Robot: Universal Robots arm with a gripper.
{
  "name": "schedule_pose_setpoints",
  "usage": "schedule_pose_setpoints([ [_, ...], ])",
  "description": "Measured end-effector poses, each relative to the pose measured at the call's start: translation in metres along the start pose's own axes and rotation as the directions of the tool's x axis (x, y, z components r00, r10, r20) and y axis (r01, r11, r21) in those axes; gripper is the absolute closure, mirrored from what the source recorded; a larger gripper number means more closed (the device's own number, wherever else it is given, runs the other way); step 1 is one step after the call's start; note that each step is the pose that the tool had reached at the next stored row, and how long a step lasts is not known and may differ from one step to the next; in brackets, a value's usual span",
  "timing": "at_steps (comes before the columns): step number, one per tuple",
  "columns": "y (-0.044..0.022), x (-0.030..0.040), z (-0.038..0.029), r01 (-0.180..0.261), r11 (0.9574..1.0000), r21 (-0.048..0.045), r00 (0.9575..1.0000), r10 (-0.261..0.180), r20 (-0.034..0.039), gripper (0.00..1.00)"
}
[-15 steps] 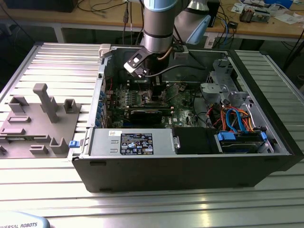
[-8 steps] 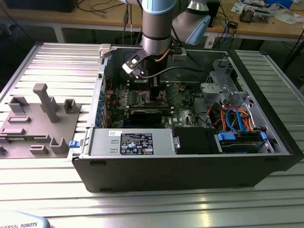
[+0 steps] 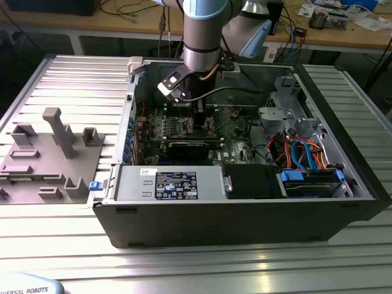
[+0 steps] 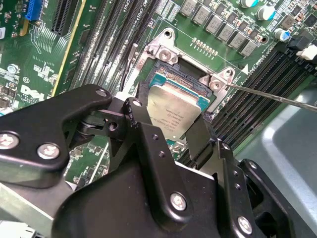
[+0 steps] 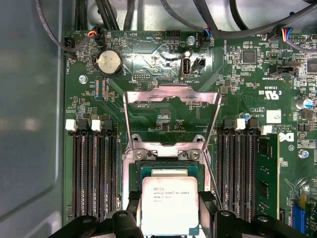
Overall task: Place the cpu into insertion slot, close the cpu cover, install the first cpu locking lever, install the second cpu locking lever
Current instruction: 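Place the cpu into insertion slot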
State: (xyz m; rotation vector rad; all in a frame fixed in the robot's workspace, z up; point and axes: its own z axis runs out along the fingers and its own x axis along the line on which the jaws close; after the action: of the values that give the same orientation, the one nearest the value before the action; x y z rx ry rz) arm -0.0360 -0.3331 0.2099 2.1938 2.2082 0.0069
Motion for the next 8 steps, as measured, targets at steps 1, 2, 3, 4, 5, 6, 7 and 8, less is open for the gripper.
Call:
schedule_pose_setpoints([
  [1, 0.0000, 0.0000, 0.0002, 0.000, 1.0000, 0.0000, 1.0000, 0.000, 0.0001, 0.46],
  [2, 0.0000, 0.0000, 0.0003, 0.000, 1.0000, 0.0001, 1.0000, 0.000, 0.0002, 0.46],
  [3, 0.0000, 0.0000, 0.0006, 0.000, 1.0000, 0.0001, 1.0000, 0.000, 0.0002, 0.46],
  [4, 0.0000, 0.0000, 0.0008, 0.000, 1.0000, 0.0000, 1.0000, 0.000, 0.0001, 0.46],
  [5, 0.0000, 0.0000, 0.0011, 0.000, 1.0000, 0.0000, 1.0000, 0.000, 0.0000, 0.46],
  [6, 0.0000, 0.0000, 0.0015, 0.000, 1.0000, 0.0000, 1.0000, 0.000, 0.0001, 0.46],
  [7, -0.0001, 0.0000, 0.0018, 0.000, 1.0000, 0.0001, 1.0000, 0.000, 0.0001, 0.46],
  [8, -0.0001, 0.0000, 0.0023, 0.000, 1.0000, 0.0001, 1.0000, 0.000, 0.0001, 0.46],
])
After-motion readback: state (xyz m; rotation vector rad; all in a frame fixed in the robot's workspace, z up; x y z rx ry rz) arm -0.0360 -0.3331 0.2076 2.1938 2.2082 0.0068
